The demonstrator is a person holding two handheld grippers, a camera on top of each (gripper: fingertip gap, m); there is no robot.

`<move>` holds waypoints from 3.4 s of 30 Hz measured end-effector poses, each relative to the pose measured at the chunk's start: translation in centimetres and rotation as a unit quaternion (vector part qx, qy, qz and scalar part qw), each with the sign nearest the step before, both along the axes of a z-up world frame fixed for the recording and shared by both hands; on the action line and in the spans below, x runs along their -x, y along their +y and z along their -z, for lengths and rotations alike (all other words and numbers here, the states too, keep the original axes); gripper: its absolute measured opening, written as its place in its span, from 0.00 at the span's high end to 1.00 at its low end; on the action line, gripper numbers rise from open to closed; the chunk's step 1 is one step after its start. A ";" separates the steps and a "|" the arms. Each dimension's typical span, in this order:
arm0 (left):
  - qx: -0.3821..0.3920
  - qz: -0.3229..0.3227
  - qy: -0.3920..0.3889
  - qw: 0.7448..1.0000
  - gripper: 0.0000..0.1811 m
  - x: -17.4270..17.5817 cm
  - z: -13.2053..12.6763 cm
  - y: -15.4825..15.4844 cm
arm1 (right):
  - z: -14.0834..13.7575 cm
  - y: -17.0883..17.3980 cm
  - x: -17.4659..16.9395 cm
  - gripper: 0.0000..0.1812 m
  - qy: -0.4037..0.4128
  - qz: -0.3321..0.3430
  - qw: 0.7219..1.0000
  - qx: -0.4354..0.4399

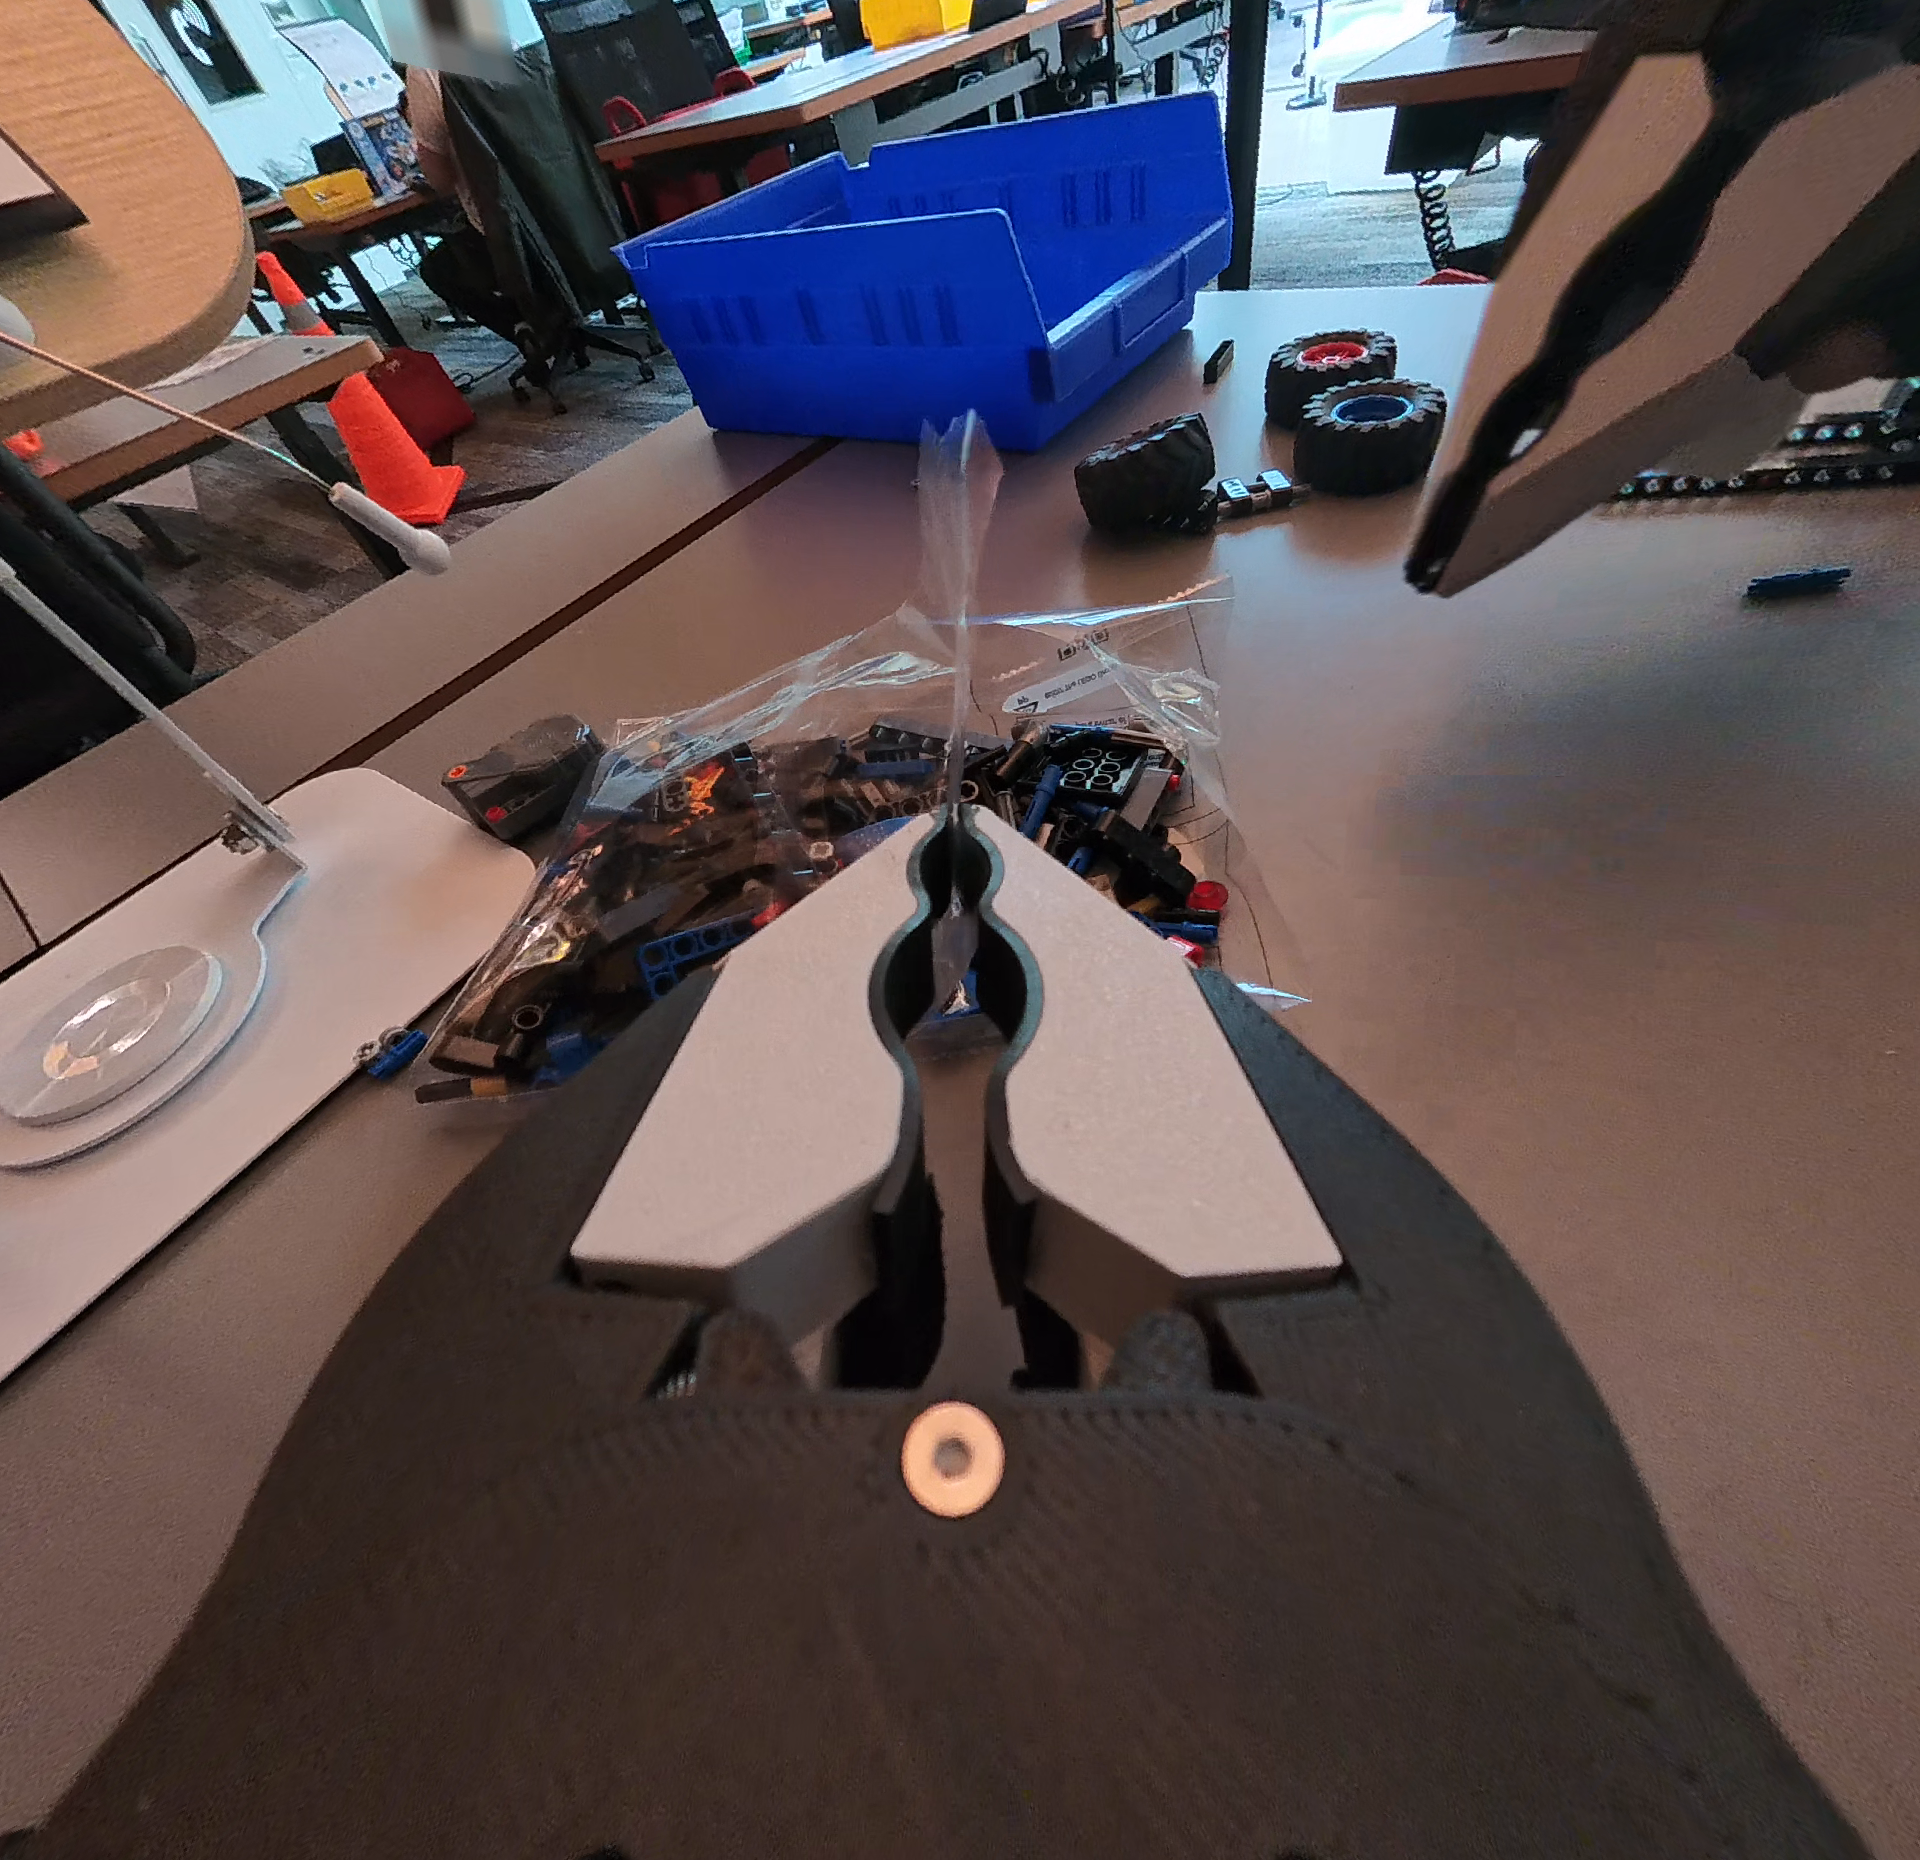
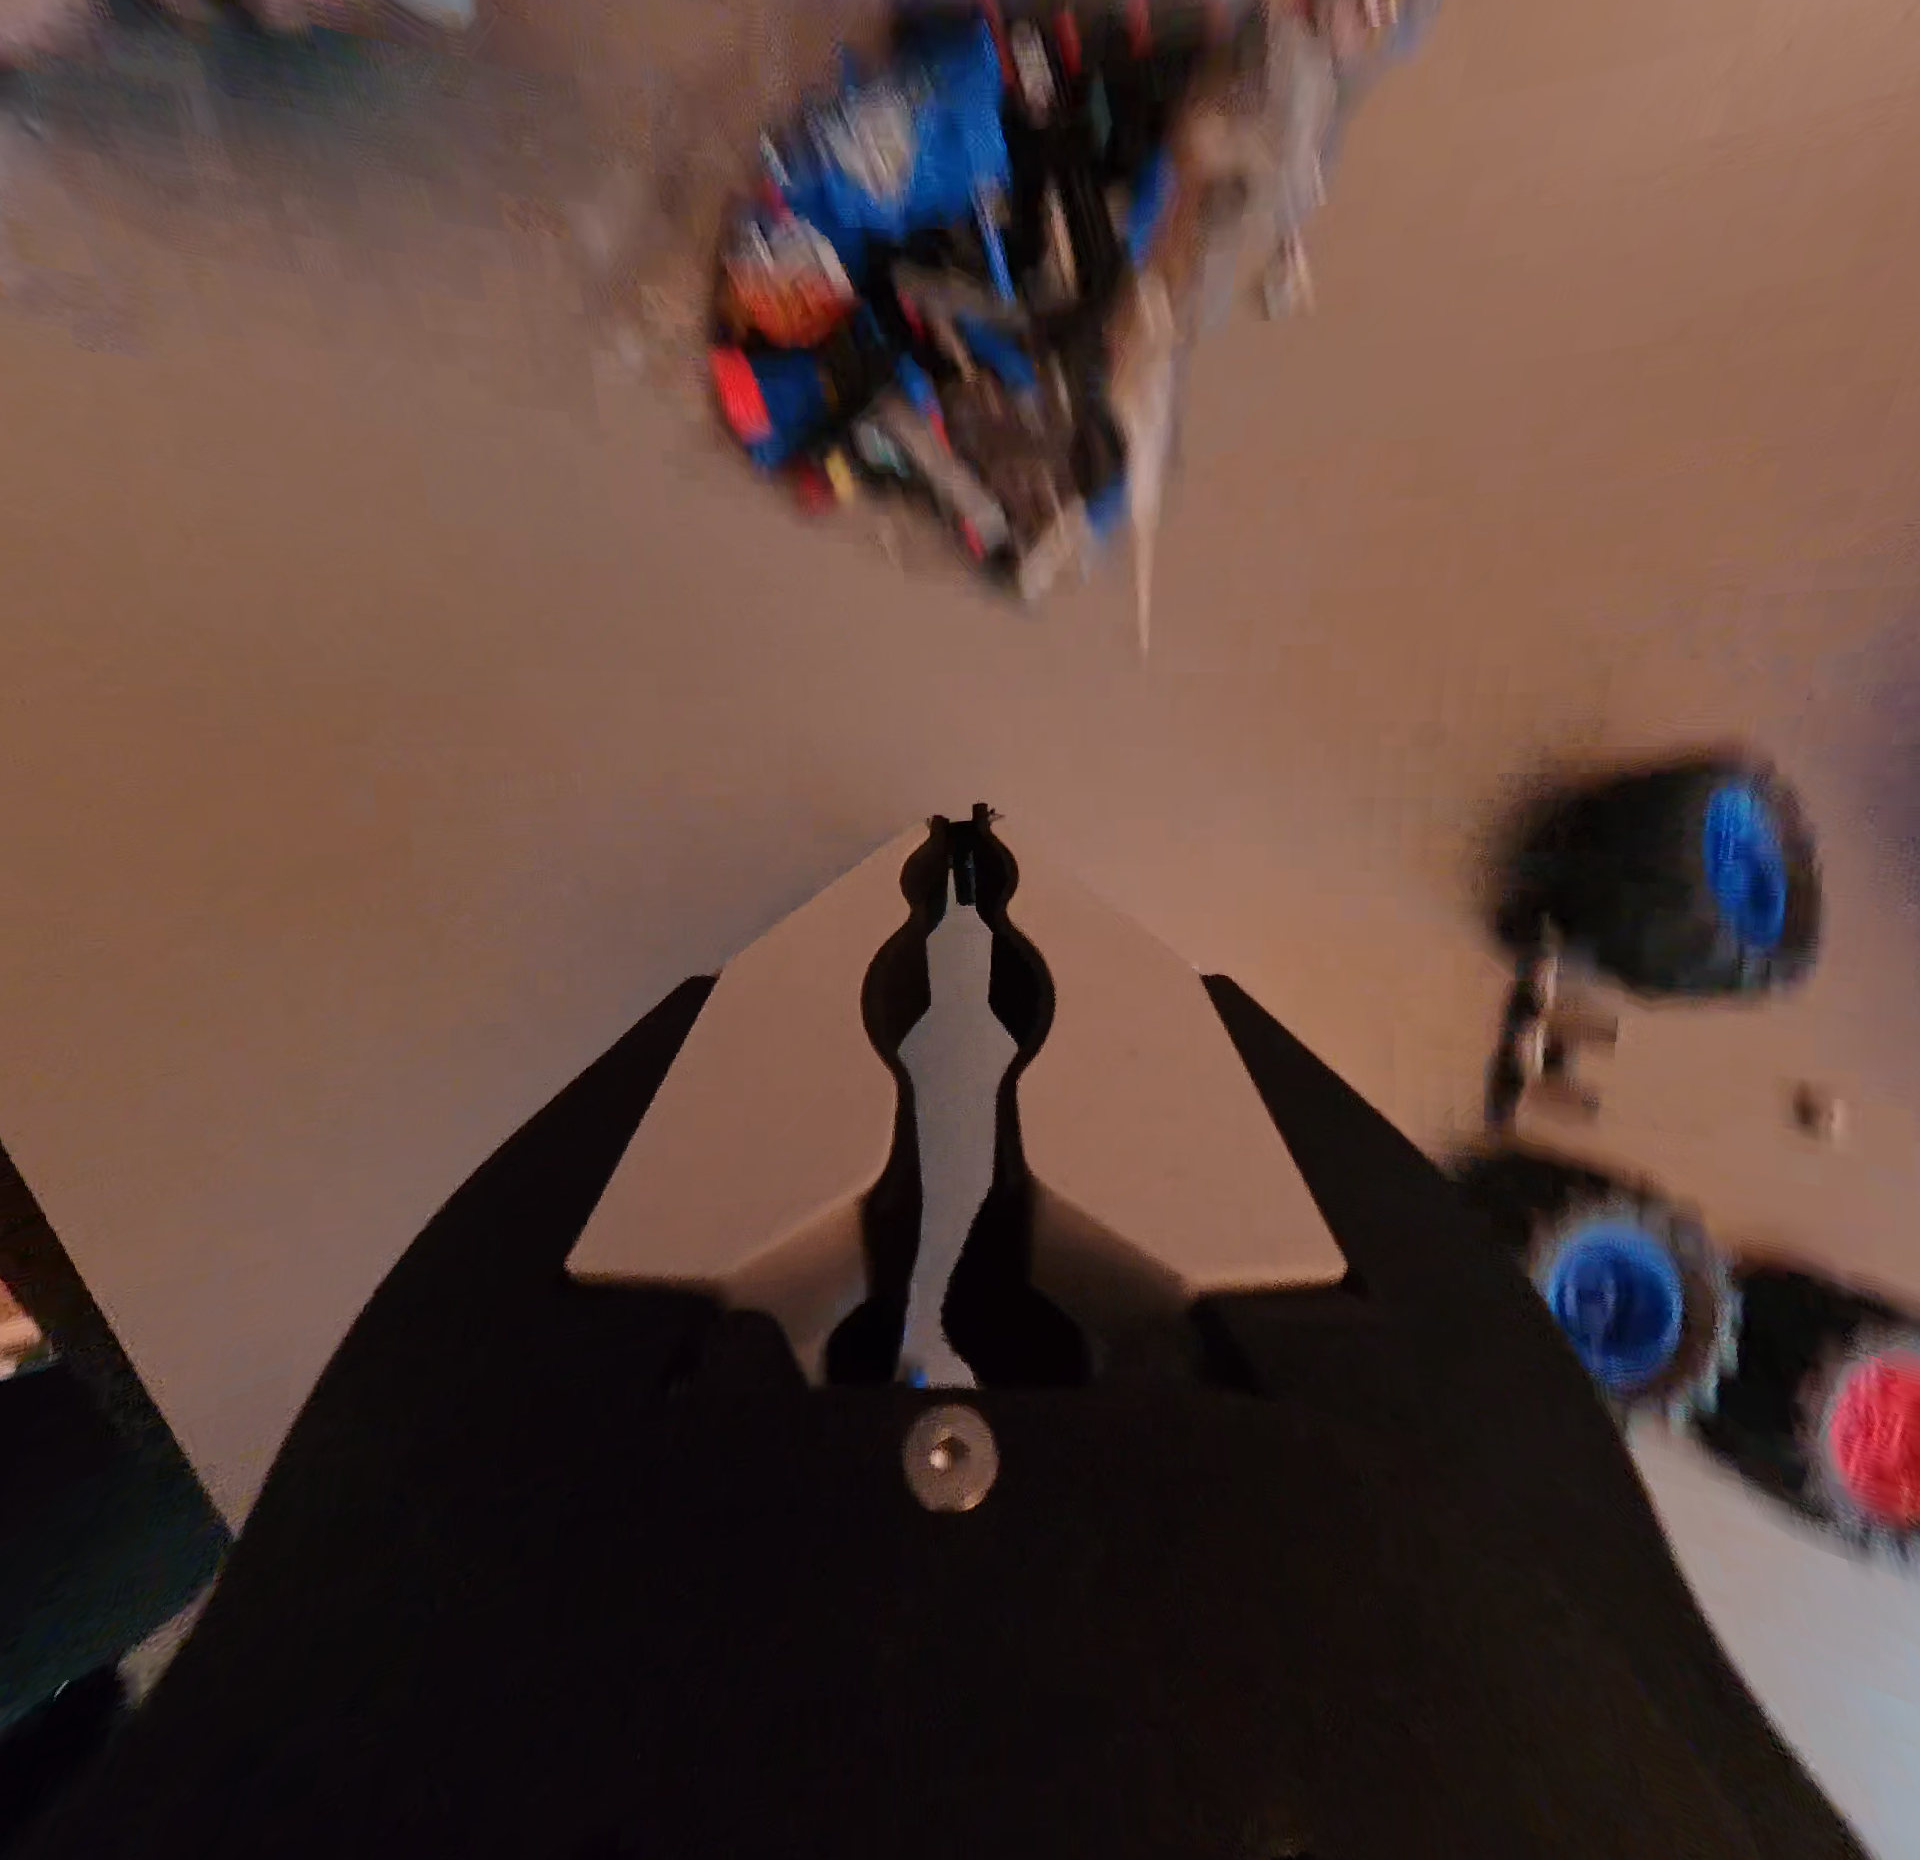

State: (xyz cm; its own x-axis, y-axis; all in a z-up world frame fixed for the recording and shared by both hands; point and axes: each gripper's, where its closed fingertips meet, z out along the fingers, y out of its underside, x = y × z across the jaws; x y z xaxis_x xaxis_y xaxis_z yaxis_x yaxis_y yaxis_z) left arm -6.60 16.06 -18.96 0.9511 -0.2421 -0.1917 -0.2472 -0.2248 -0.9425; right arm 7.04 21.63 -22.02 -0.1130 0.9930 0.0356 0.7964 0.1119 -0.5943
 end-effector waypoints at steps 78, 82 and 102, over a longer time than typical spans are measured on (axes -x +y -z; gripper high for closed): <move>-0.009 0.005 0.005 1.000 1.00 -0.1 -0.2 -0.2 | -3.4 -1.9 10.9 0.94 0.091 -0.062 0.994 -0.017; -0.005 0.006 0.002 1.000 1.00 -0.1 -0.2 -0.1 | -6.3 3.4 6.4 0.91 0.112 0.010 0.993 -0.020; -0.004 0.008 0.002 1.000 1.00 -0.2 -0.1 0.0 | 3.8 13.2 -3.1 0.93 -0.147 0.110 0.983 0.001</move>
